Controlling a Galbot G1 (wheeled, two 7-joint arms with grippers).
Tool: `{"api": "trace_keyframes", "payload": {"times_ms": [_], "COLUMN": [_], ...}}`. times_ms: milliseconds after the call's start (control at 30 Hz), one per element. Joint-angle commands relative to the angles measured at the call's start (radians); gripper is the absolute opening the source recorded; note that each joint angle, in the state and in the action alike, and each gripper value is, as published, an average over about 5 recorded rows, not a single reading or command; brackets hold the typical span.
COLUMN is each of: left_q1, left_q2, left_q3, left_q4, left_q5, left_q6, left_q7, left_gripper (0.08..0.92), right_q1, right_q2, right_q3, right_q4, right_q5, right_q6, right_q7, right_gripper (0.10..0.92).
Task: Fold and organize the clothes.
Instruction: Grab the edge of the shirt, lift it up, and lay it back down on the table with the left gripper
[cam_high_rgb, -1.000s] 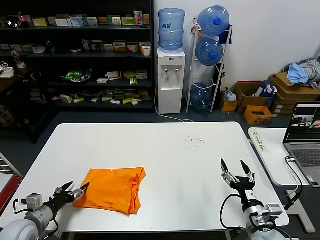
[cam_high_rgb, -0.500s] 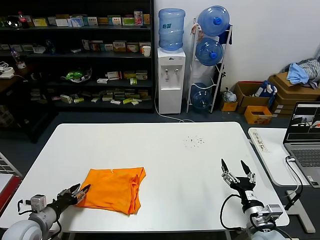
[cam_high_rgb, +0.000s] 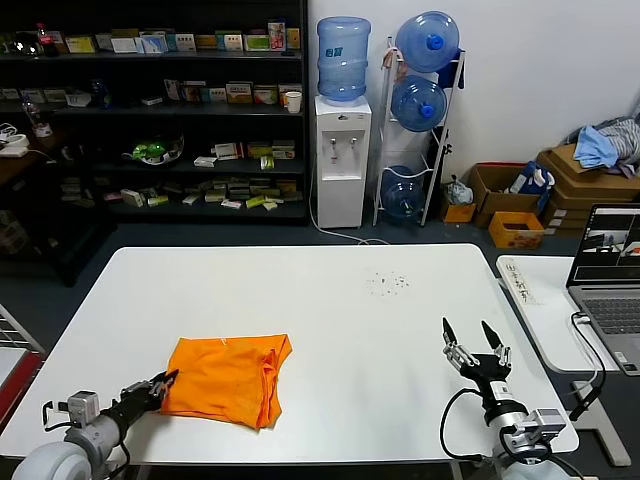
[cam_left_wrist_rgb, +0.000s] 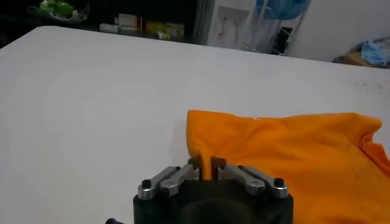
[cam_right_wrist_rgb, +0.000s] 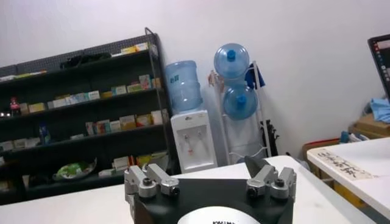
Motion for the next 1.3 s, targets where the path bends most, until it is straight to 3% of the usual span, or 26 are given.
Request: {"api": "trace_keyframes", "payload": {"times_ms": [33, 133, 467, 667, 933, 1300], "left_q1": [0.018, 0.036, 0.091, 0.133, 0.145, 0.137], "left_q2": [-0.022, -0.049, -0.199, -0.204, -0.143, 0.041], "left_q3": [-0.014, -0.03, -0.135, -0.249, -0.419, -0.486], "left_q4": [-0.049, -0.09, -0.362, -0.433, -0.312, -0.046], "left_q5": [0.0, 0.006, 0.145, 0.31, 0.392, 0.437], "left_q6": [-0.018, -0.024, 0.031, 0.056, 0.043, -0.037], "left_q7": [-0.008, -0.02, -0.121, -0.137, -0.132, -0.09], "left_gripper": [0.156, 0.114, 0.111, 0.111, 0.111, 0.111], "right_q1": [0.0, 0.0, 0.006, 0.013, 0.024, 0.029], "right_q2": [0.001, 0.003, 0.014, 0.01, 0.007, 0.006], "right_q3": [0.001, 0.001, -0.003, -0.004, -0.013, -0.025], "right_q4": [-0.001, -0.002, -0.009, -0.011, -0.014, -0.015], "right_q5": [-0.001, -0.001, -0.004, -0.001, 0.001, 0.001], "right_q6": [0.001, 0.002, 0.005, 0.006, 0.007, 0.006], "right_q7": [0.0, -0.001, -0.002, -0.002, -0.002, -0.001], "right_gripper": [0.823, 0.823, 0.823, 0.823, 0.823, 0.823]}}
